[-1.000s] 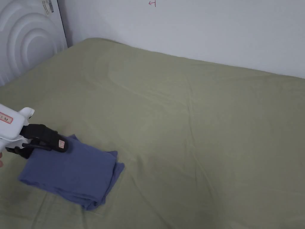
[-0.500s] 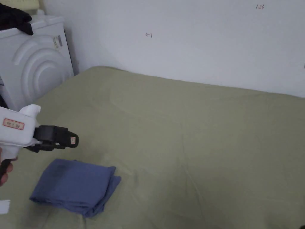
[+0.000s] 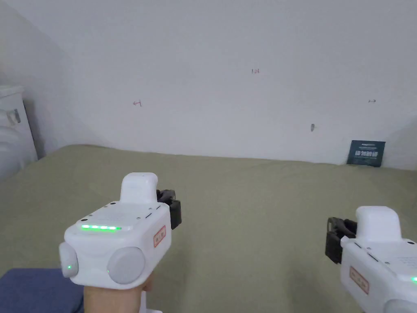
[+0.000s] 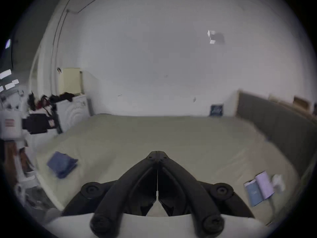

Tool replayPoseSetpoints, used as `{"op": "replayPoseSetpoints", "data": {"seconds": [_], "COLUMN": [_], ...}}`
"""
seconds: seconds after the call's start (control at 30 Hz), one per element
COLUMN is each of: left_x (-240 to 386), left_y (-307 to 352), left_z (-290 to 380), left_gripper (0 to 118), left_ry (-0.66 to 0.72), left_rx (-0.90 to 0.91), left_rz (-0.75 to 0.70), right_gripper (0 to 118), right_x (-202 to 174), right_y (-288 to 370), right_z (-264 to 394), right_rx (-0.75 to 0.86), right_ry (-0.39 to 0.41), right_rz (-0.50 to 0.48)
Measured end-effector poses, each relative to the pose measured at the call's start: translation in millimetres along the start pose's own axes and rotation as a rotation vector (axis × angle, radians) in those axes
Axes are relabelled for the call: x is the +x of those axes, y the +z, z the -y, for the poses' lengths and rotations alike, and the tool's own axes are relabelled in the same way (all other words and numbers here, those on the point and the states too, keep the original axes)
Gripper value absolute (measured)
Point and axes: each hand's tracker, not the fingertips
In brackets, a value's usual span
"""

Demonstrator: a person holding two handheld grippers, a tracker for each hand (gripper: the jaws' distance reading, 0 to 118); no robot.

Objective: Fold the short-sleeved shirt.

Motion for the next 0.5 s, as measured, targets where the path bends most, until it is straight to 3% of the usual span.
{"op": "replayPoseSetpoints", "data": {"seconds": [0.13, 0.5], "left_x": [28, 45], "left_y": [10, 24], "left_z": [-3, -11], "left_gripper": [6, 6], "left_ry": [-0.072, -0.154], "left_rx": [0.053, 0.116], "left_rz": [-0.016, -0.054], "right_gripper": [3, 3], "right_x": [-4, 6], "right_y": [12, 22], "right_z": [-8, -18], "right_rx": [0.110, 0.154], "right_ry": [0.064, 0.011], "right_rz": [0.063, 0.026]}}
